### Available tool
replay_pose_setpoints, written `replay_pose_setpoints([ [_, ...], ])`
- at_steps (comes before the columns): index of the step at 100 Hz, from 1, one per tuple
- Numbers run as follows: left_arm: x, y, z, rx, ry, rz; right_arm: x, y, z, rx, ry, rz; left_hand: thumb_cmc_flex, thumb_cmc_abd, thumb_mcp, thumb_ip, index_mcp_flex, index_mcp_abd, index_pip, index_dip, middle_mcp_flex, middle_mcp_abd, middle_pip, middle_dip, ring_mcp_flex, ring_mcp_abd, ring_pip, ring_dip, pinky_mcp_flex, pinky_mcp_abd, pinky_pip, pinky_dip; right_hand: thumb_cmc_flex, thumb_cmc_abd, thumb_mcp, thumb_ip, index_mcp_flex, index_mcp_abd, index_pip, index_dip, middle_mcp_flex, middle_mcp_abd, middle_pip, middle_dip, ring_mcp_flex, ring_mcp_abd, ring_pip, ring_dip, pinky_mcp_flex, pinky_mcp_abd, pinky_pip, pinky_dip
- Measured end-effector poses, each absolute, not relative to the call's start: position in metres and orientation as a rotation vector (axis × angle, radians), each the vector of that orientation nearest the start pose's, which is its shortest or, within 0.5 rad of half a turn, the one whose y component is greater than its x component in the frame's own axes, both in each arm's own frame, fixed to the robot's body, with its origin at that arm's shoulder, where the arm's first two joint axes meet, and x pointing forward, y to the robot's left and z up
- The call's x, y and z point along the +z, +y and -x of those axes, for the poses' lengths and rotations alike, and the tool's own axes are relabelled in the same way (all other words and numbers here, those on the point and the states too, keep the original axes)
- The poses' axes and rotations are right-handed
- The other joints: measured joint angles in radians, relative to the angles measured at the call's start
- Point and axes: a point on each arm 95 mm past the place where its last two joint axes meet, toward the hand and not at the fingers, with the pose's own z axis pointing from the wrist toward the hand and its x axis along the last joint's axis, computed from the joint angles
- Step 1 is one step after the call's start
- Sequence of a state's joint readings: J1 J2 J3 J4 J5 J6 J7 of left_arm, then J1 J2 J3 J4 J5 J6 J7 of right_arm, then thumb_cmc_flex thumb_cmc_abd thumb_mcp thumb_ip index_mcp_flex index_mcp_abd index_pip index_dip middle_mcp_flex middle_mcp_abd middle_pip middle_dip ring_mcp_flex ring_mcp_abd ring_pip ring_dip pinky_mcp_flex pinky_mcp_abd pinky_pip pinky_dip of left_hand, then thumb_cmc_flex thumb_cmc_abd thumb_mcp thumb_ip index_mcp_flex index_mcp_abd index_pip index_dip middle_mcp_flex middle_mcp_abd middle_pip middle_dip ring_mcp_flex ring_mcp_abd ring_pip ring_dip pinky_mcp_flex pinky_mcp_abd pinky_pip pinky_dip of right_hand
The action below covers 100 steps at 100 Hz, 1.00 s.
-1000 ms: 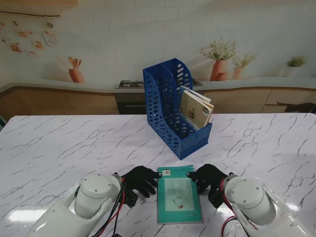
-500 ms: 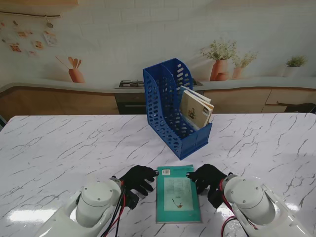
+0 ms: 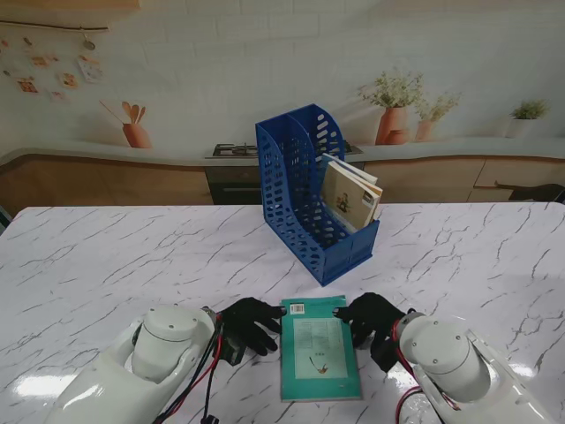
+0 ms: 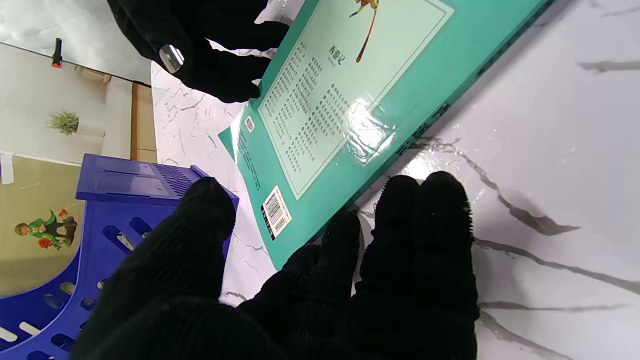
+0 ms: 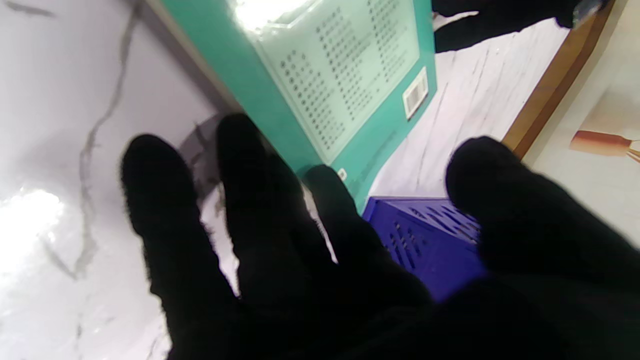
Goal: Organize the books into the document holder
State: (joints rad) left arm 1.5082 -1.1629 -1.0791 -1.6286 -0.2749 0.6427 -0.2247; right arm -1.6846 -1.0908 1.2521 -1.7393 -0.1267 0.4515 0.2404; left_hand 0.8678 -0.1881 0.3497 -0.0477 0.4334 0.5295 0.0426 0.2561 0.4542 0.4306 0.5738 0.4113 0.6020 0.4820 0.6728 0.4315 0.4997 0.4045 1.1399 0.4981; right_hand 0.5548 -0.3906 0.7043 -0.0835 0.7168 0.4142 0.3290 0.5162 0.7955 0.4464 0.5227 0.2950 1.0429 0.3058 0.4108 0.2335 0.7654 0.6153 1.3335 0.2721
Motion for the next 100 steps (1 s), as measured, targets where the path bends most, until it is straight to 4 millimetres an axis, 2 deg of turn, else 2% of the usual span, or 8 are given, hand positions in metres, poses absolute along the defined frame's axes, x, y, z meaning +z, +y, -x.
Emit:
replay_pose_setpoints([
  [28,-0.373,-0.074,-0.370,-1.351,0.940,3.065,-0.360,0.004,-0.355,-1.500,-1.159,2.592,0.000,0.000,0.000,0.000,0.004,0.002,0.002,0.000,-0.001,0.046,0.013,0.007,0.001,0.004,-0.005,-0.001,0.000,0.005,0.000,0.002,0.000,0.000,0.001,0.000,-0.001,0.000,0.000,0.000,0.000,0.033,0.012,0.003,0.002,0.029,0.014,0.013,-0.009,0.000,0.000,0.000],
  [45,-0.379,-0.072,-0.367,-1.420,0.875,3.097,-0.360,0.006,-0.356,-1.507,-1.155,2.583,-0.020,0.000,0.002,0.000,0.012,0.017,-0.003,0.002,0.023,0.086,-0.002,0.007,0.030,0.009,-0.019,0.033,0.018,0.019,0.069,0.075,0.000,0.000,0.007,0.000,-0.002,0.009,0.000,0.000,0.000,0.067,0.009,0.003,0.002,0.062,0.016,0.023,-0.011,0.000,0.000,0.000],
  [51,-0.379,-0.072,-0.366,-1.422,0.886,3.099,-0.360,0.006,-0.356,-1.507,-1.155,2.583,-0.020,0.000,0.002,0.000,0.012,0.019,-0.009,0.003,0.023,0.086,-0.008,0.007,0.030,0.004,-0.015,0.049,0.008,0.008,0.087,0.103,0.000,0.000,0.007,0.000,-0.002,0.009,0.000,0.000,0.000,0.067,0.008,0.003,0.002,0.064,0.016,0.025,-0.012,0.000,0.000,0.000],
  [58,-0.379,-0.072,-0.366,-1.419,0.926,3.091,-0.360,0.006,-0.356,-1.507,-1.155,2.581,-0.020,0.000,0.002,0.000,0.011,0.028,-0.021,0.007,0.024,0.076,-0.009,0.008,0.031,-0.032,0.009,0.077,-0.004,-0.024,0.114,0.136,0.000,0.000,0.010,0.000,-0.002,0.009,0.000,0.000,0.000,0.067,-0.001,0.003,0.002,0.068,0.016,0.025,-0.012,0.000,0.000,0.000],
  [70,-0.379,-0.073,-0.366,-1.414,0.957,3.079,-0.359,0.006,-0.356,-1.506,-1.154,2.580,-0.019,-0.016,0.015,0.000,0.009,0.027,-0.026,0.019,0.031,0.068,-0.020,0.037,0.032,-0.046,0.035,0.120,-0.004,-0.026,0.125,0.161,0.000,0.000,0.011,0.000,-0.002,0.009,0.000,0.000,0.000,0.067,-0.002,0.003,0.002,0.069,0.016,0.025,-0.012,0.000,0.000,0.000],
  [80,-0.379,-0.075,-0.368,-1.414,0.975,3.077,-0.360,0.006,-0.357,-1.504,-1.149,2.580,-0.019,-0.056,0.087,0.001,0.008,0.018,-0.033,0.055,0.031,0.043,0.013,0.125,0.049,-0.067,0.103,0.188,0.018,-0.026,0.153,0.173,0.000,0.000,0.017,0.000,-0.004,0.009,0.000,0.000,-0.001,0.067,-0.002,0.003,0.002,0.071,0.016,0.025,-0.014,0.000,0.000,0.000],
  [89,-0.380,-0.078,-0.368,-1.417,0.981,3.068,-0.360,0.006,-0.357,-1.503,-1.145,2.579,-0.019,-0.077,0.133,0.001,0.008,0.013,-0.032,0.101,0.032,0.037,0.050,0.193,0.055,-0.057,0.153,0.249,0.038,-0.026,0.175,0.179,0.000,0.000,0.018,0.000,-0.005,0.009,-0.001,0.000,-0.002,0.069,-0.002,0.003,0.002,0.071,0.016,0.025,-0.020,0.000,0.000,0.000],
  [100,-0.380,-0.080,-0.370,-1.415,0.977,3.060,-0.360,0.006,-0.357,-1.502,-1.143,2.579,-0.009,-0.102,0.194,0.001,0.016,-0.014,-0.005,0.158,0.045,0.010,0.119,0.291,0.106,-0.077,0.239,0.311,0.103,-0.033,0.212,0.180,0.000,0.000,0.018,0.000,-0.010,0.009,-0.001,0.000,-0.003,0.071,-0.002,0.003,0.001,0.071,0.014,0.025,-0.023,0.000,-0.001,0.000],
])
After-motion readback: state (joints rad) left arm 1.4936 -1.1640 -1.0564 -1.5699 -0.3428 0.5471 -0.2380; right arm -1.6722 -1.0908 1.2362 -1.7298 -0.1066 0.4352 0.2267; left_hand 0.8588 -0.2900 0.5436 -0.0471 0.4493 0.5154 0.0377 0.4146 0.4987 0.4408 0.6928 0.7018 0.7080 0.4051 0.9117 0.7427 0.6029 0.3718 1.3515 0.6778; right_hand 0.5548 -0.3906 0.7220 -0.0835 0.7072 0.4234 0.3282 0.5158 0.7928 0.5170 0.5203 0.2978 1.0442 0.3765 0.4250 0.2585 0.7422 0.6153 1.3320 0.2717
